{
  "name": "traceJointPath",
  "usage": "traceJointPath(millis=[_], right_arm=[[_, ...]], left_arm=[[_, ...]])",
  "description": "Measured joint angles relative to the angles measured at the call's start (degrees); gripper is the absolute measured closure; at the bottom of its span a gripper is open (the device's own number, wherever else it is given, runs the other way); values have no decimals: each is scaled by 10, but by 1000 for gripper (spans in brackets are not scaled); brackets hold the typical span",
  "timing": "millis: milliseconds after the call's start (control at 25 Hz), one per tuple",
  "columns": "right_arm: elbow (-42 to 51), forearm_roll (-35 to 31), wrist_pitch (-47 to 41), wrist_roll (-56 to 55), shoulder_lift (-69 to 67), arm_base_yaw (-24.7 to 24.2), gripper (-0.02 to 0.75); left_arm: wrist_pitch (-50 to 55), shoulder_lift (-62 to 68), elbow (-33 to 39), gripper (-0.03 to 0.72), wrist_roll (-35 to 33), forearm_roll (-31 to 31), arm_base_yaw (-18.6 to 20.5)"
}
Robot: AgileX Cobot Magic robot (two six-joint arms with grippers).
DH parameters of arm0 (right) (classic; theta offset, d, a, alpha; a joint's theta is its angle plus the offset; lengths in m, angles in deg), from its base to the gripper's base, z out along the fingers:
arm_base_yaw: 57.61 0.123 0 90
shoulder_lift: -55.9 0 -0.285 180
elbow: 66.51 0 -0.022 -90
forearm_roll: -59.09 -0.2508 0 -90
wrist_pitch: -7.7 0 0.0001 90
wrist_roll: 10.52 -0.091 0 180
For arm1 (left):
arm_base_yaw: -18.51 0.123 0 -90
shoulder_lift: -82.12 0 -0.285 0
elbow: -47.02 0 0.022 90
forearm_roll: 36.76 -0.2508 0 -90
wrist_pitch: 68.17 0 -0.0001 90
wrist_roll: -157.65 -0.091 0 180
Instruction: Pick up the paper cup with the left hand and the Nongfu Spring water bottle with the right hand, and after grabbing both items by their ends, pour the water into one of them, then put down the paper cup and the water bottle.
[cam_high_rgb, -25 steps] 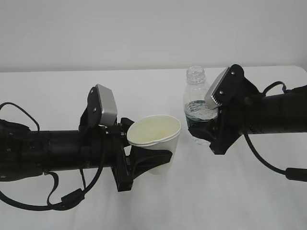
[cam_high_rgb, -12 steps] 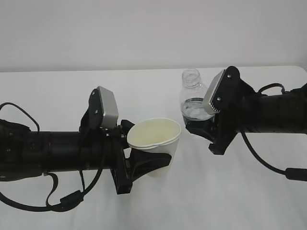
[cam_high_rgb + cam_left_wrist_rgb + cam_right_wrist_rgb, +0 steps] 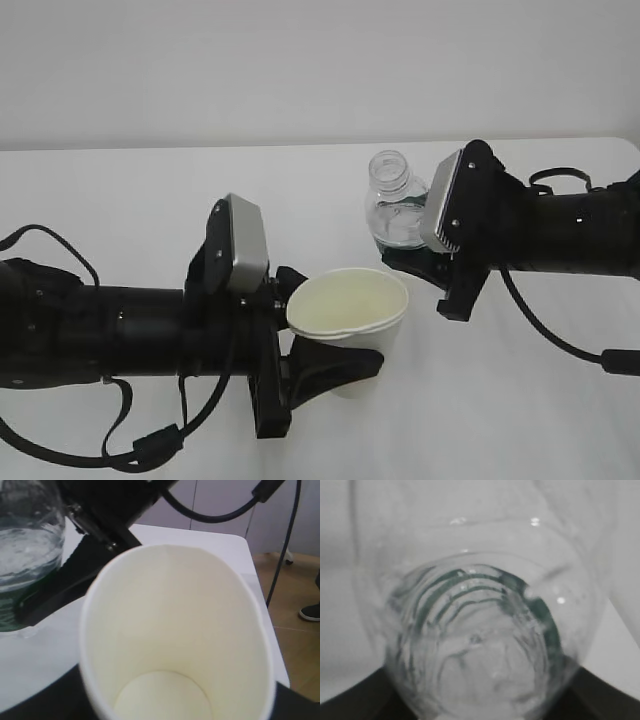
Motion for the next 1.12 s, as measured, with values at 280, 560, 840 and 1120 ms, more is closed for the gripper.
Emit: traceJointPath(millis=[280, 560, 840, 1120], right_arm=[[0, -17, 13, 85, 0, 0, 279], [0, -17, 43, 147, 0, 0, 279], [0, -17, 57, 193, 0, 0, 279], [0, -22, 89, 245, 0, 0, 279]], left_arm=[[0, 0, 0, 267, -13, -1, -9], [0, 0, 0, 267, -17, -1, -9], [0, 0, 0, 267, -21, -2, -9], [0, 0, 0, 267, -27, -2, -9]])
